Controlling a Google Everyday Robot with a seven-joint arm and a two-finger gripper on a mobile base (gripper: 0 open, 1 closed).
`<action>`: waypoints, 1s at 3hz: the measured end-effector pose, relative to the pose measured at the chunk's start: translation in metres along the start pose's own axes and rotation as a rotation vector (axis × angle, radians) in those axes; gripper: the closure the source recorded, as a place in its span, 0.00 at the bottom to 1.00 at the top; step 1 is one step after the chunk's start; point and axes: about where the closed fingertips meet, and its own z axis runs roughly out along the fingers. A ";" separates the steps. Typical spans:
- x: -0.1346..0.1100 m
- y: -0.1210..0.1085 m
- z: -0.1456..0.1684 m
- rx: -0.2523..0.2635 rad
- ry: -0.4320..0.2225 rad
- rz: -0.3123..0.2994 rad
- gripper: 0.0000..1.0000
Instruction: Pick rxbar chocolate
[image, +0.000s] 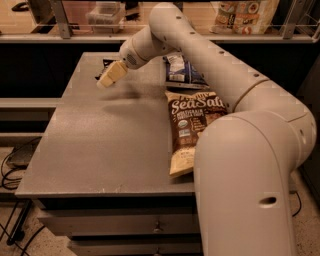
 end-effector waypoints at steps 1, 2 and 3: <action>-0.003 -0.007 0.016 0.005 -0.012 0.012 0.00; 0.001 -0.017 0.026 0.015 -0.013 0.031 0.00; 0.005 -0.027 0.032 0.030 -0.028 0.061 0.00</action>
Offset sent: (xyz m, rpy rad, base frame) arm 0.0402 0.0113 -0.0167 0.0273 0.0127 -0.0619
